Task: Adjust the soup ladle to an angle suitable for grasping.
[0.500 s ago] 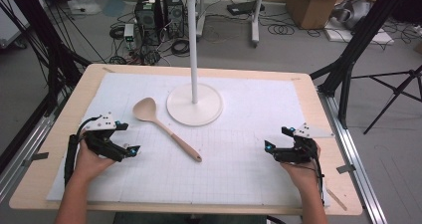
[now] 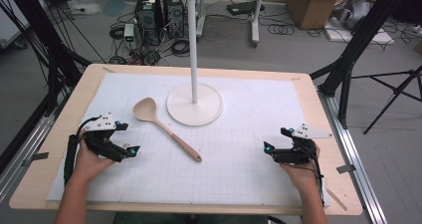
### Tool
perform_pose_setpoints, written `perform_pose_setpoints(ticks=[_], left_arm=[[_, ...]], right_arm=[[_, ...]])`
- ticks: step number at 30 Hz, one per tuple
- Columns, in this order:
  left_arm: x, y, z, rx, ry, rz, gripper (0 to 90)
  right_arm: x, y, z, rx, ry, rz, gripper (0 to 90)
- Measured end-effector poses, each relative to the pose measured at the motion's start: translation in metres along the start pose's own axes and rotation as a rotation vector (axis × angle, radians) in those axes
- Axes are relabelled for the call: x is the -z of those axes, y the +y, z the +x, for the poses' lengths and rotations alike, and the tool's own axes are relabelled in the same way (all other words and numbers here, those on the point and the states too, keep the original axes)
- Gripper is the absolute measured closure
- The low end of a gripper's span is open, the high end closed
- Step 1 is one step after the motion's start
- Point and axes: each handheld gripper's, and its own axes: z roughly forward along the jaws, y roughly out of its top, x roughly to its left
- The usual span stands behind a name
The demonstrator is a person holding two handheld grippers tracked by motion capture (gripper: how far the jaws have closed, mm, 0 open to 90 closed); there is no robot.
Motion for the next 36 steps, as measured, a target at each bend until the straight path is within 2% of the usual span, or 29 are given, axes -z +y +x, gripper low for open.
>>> perform_pose_setpoints(ticks=[14,22,29,30,36], left_arm=[[0.003,-0.001,0.001,-0.001,0.003,-0.006,1.8],[0.007,0.0,0.0,0.004,0.0,-0.021,1.8],[0.014,0.001,0.001,0.003,0.014,-0.031,1.8],[0.016,0.0,0.002,0.004,0.015,-0.032,1.8],[0.02,0.0,0.002,0.007,0.01,-0.047,1.8]], right_arm=[[-0.001,0.001,0.0,0.005,0.009,-0.007,11.5],[-0.004,0.004,0.005,0.018,0.017,-0.002,11.5],[-0.014,0.016,0.018,0.034,0.06,-0.005,11.5],[-0.02,0.022,0.022,0.038,0.077,-0.007,11.5],[-0.033,0.038,0.033,0.064,0.104,0.008,11.5]])
